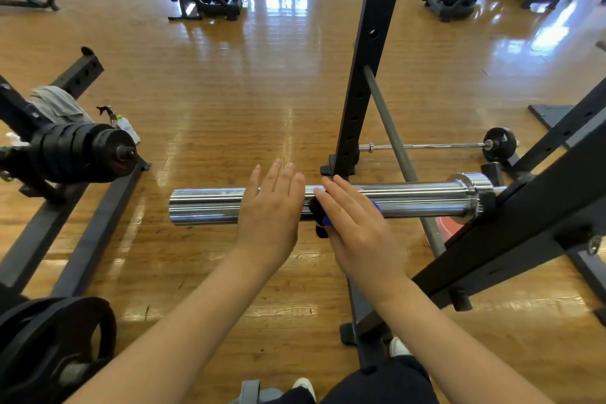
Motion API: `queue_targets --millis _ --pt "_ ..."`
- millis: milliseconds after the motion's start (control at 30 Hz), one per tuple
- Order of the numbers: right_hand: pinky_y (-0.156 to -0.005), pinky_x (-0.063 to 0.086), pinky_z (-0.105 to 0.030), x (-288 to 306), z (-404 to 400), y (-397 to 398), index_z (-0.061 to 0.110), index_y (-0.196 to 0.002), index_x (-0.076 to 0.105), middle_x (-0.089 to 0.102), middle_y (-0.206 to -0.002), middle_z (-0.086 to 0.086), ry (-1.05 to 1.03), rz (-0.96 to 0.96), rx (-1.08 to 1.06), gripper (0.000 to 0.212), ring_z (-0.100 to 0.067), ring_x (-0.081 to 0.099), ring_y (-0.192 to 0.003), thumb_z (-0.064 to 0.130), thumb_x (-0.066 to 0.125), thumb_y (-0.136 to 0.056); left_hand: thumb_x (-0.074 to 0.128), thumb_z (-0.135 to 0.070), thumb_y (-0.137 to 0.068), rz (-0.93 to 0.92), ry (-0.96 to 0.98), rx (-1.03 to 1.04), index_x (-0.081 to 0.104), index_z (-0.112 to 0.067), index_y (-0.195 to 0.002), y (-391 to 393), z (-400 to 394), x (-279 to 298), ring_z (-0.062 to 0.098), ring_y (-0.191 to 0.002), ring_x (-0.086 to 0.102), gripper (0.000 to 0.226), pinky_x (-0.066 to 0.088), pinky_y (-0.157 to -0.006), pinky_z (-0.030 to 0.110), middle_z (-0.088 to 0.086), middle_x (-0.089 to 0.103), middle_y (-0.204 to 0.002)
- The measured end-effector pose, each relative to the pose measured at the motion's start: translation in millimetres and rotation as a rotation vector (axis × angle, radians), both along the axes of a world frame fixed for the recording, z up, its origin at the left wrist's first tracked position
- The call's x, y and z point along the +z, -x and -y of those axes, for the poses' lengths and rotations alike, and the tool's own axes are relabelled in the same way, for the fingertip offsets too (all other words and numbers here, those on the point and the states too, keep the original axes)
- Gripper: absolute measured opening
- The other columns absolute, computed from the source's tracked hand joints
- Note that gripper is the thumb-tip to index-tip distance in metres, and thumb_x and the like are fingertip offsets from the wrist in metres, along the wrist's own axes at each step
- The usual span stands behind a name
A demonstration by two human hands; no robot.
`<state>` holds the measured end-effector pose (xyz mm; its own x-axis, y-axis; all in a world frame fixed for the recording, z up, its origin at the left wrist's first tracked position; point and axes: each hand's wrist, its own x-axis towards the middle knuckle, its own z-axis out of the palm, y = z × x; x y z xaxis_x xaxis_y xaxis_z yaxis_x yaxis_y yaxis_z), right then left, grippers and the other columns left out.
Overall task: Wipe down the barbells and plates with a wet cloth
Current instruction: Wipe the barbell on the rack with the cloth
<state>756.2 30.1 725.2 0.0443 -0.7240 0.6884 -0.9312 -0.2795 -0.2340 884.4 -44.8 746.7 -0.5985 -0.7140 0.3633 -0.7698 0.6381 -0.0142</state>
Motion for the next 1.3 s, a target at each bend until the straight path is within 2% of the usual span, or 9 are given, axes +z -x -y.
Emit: queue_targets --millis 67,200,400,600,733,833,933,1133,1300 --pt "-0.109 0.035 -0.043 -5.5 5.3 -6.3 0.004 -0.130 0.051 0.055 -0.133 -0.015 -0.036 -0.025 -0.002 0.043 -0.028 0.045 -0.128 0.005 0.048 -0.087 0.081 -0.002 -0.055 0.043 -0.085 -0.001 0.060 -0.004 -0.115 0.1 1.1 8.7 0.032 -0.124 0.052 0.063 0.034 -0.105 0.049 0.014 0.061 -0.124" --pt "-0.114 0.026 -0.037 -16.1 0.4 13.0 0.009 -0.133 0.042 0.052 -0.135 -0.013 -0.016 -0.073 0.018 0.044 -0.025 0.040 -0.131 0.002 0.044 -0.089 0.063 -0.018 -0.083 0.125 -0.153 0.003 0.031 -0.014 -0.143 -1.7 3.0 18.5 0.020 -0.145 0.017 0.068 0.005 -0.117 0.037 0.002 0.028 -0.154" --pt "-0.106 0.038 -0.039 -4.8 -9.6 31.2 0.004 -0.127 0.055 0.058 -0.128 -0.015 0.022 0.031 -0.025 0.038 -0.024 0.048 -0.123 0.004 0.044 -0.090 0.061 -0.020 -0.085 0.134 -0.164 0.031 0.027 -0.018 -0.145 0.9 -0.5 19.9 0.018 -0.145 0.015 0.069 0.001 -0.117 0.037 -0.001 0.027 -0.154" --pt "-0.108 0.025 -0.011 29.9 9.5 -0.2 0.003 -0.135 0.041 0.059 -0.124 -0.019 0.002 0.172 0.036 0.051 -0.020 0.050 -0.118 0.004 0.053 -0.085 0.070 -0.011 -0.076 0.064 -0.148 0.013 0.042 -0.011 -0.138 -0.9 -1.9 18.0 0.023 -0.141 0.028 0.068 0.008 -0.116 0.040 0.004 0.043 -0.145" --pt "-0.099 0.041 -0.025 23.2 14.1 -6.1 0.018 -0.129 0.034 0.060 -0.124 -0.018 -0.091 0.324 -0.003 0.070 -0.027 0.059 -0.113 -0.008 0.070 -0.075 0.078 -0.004 -0.060 0.038 -0.161 0.004 0.056 -0.008 -0.125 -2.3 -1.3 16.3 0.030 -0.131 0.044 0.068 0.021 -0.112 0.046 0.008 0.058 -0.130" --pt "-0.093 0.047 -0.033 20.7 13.3 -7.2 0.015 -0.117 0.041 0.060 -0.122 -0.018 -0.023 0.288 -0.016 0.049 -0.030 0.060 -0.111 -0.001 0.066 -0.079 0.075 -0.008 -0.067 0.051 -0.168 0.003 0.051 -0.010 -0.129 -1.6 -2.7 19.4 0.027 -0.136 0.038 0.066 0.015 -0.115 0.043 0.007 0.053 -0.136" --pt "-0.098 0.045 -0.030 11.3 13.3 -2.3 0.006 -0.109 0.056 0.064 -0.116 -0.016 0.046 0.170 -0.012 0.025 -0.025 0.058 -0.111 0.011 0.052 -0.084 0.075 -0.009 -0.069 0.051 -0.157 0.006 0.051 -0.009 -0.129 -2.6 -2.7 19.9 0.027 -0.136 0.037 0.064 0.014 -0.115 0.043 0.007 0.052 -0.136" --pt "-0.105 0.038 -0.042 -7.1 7.5 8.9 0.007 -0.120 0.057 0.061 -0.124 -0.013 0.002 -0.054 -0.046 0.047 -0.029 0.053 -0.121 0.043 0.052 -0.090 0.085 -0.015 -0.058 0.064 -0.162 0.000 0.059 -0.006 -0.120 -2.0 -0.5 17.7 0.031 -0.126 0.049 0.068 0.027 -0.110 0.048 0.011 0.061 -0.125" --pt "-0.112 0.027 -0.041 -12.2 3.6 4.2 0.013 -0.125 0.055 0.054 -0.134 -0.015 0.007 -0.005 -0.087 0.038 -0.028 0.043 -0.130 0.025 0.053 -0.089 0.089 -0.010 -0.047 0.028 -0.148 -0.004 0.063 -0.005 -0.112 -2.0 0.6 14.6 0.032 -0.116 0.058 0.070 0.036 -0.102 0.050 0.012 0.067 -0.114"
